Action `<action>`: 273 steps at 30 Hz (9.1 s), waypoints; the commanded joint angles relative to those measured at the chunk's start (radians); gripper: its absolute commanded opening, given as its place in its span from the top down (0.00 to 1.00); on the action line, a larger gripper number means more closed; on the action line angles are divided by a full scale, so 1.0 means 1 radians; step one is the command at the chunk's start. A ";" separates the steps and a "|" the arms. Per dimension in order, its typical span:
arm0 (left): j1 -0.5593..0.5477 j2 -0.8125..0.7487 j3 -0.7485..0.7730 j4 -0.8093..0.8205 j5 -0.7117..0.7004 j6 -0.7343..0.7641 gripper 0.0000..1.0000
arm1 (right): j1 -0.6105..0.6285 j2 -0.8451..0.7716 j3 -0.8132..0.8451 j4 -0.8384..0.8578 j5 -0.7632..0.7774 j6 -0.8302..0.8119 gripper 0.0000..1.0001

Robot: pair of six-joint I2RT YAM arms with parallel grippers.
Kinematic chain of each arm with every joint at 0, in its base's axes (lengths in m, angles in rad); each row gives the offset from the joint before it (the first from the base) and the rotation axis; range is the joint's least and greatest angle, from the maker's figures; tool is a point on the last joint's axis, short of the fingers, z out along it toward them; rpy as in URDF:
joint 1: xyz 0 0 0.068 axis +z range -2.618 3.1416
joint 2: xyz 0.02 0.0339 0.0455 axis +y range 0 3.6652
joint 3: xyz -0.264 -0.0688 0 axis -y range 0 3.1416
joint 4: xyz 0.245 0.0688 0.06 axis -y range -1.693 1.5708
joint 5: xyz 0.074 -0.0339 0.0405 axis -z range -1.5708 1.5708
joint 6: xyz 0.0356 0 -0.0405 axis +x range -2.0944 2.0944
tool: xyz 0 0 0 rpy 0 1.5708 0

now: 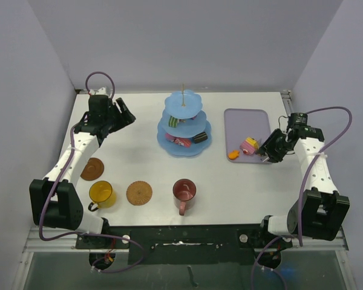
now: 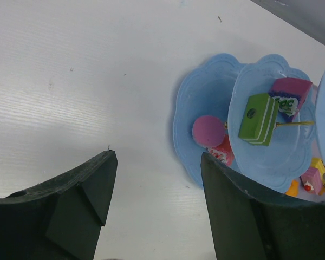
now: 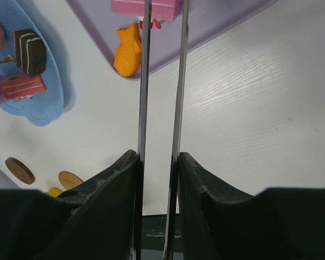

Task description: Serve the afternoon tea

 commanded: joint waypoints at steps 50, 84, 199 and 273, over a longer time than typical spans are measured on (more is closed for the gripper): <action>0.003 -0.001 0.013 0.059 0.014 0.001 0.38 | -0.011 -0.096 0.136 0.023 -0.139 0.051 1.00; -0.010 -0.014 0.017 0.057 0.008 0.000 0.38 | 0.339 -0.052 0.240 0.212 -0.230 0.319 1.00; -0.010 -0.023 0.045 0.028 -0.038 0.044 0.38 | 0.249 0.031 0.198 -0.275 0.020 -0.064 0.66; -0.097 -0.820 -0.627 0.010 -0.295 0.105 0.32 | 0.393 0.035 0.059 -0.080 0.243 -0.217 0.63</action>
